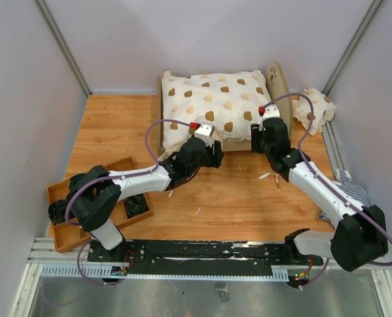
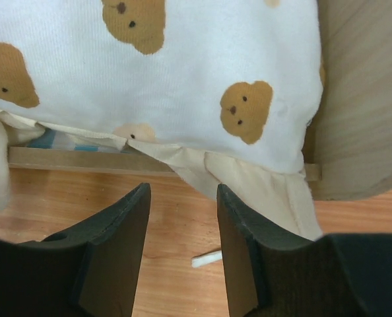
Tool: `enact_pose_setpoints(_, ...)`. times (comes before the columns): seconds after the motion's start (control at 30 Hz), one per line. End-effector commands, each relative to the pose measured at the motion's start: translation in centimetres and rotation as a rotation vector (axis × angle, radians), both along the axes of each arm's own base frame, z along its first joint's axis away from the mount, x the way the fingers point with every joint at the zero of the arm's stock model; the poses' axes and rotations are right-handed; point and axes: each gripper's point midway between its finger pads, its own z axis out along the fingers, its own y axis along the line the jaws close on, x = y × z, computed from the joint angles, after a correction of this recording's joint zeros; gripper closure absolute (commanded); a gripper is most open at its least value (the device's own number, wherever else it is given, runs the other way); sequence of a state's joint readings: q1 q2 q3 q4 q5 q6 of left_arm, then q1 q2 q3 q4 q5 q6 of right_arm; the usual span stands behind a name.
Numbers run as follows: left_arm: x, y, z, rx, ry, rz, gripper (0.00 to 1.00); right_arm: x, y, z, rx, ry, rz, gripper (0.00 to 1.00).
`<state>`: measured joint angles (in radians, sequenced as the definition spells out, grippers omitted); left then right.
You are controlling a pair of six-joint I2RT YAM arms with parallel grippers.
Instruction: Set up the pet bed
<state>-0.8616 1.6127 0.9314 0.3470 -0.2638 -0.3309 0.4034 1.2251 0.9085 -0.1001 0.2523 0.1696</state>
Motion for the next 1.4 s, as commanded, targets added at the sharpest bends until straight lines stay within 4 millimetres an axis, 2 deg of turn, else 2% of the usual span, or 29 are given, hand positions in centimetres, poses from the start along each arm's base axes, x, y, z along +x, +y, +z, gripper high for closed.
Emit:
enact_pose_setpoints(0.0,1.8,-0.9,0.7,-0.044,-0.034,0.071,0.37,1.9,0.5,1.0,-0.108,-0.050,0.048,0.54)
enact_pose_setpoints(0.17,2.9,-0.6,-0.8,-0.021,-0.036,0.131,0.37,3.1,-0.2,-0.1,-0.220,-0.044,0.046,0.54)
enact_pose_setpoints(0.27,3.2,-0.3,-1.7,-0.002,-0.031,0.156,0.40,3.3,-0.2,-1.5,-0.255,-0.010,0.060,0.55)
enact_pose_setpoints(0.43,3.3,0.1,-2.0,0.016,-0.035,0.172,0.51,3.1,-0.4,-3.7,-0.292,0.036,0.075,0.60)
enact_pose_setpoints(0.57,3.4,0.6,-1.9,0.026,-0.044,0.187,0.68,3.0,-1.1,-3.8,-0.335,0.048,0.068,0.72)
enact_pose_setpoints(0.67,3.3,1.0,-1.7,0.035,-0.052,0.192,0.83,2.5,-2.2,-3.0,-0.379,0.040,0.045,0.96)
enact_pose_setpoints(0.77,3.0,1.4,-1.7,0.044,-0.057,0.191,0.98,1.6,-3.2,-1.8,-0.413,0.017,0.034,1.00)
enact_pose_setpoints(0.8,2.8,1.6,-1.7,0.047,-0.057,0.190,0.99,1.3,-3.3,-1.4,-0.420,0.007,0.041,1.00)
enact_pose_setpoints(1.0,2.3,2.9,-1.2,0.064,-0.074,0.200,1.00,0.6,-3.9,0.4,-0.369,-0.060,0.093,1.00)
enact_pose_setpoints(1.17,2.3,5.2,-0.8,0.074,-0.078,0.245,1.00,0.4,-4.2,1.0,-0.315,-0.047,0.111,1.00)
enact_pose_setpoints(1.27,2.4,5.9,-0.2,0.069,-0.086,0.257,1.00,0.3,-4.2,0.5,-0.279,-0.004,0.123,1.00)
enact_pose_setpoints(1.37,2.4,6.1,0.0,0.071,-0.089,0.259,1.00,-0.1,-5.1,-0.7,-0.266,0.080,0.052,0.96)
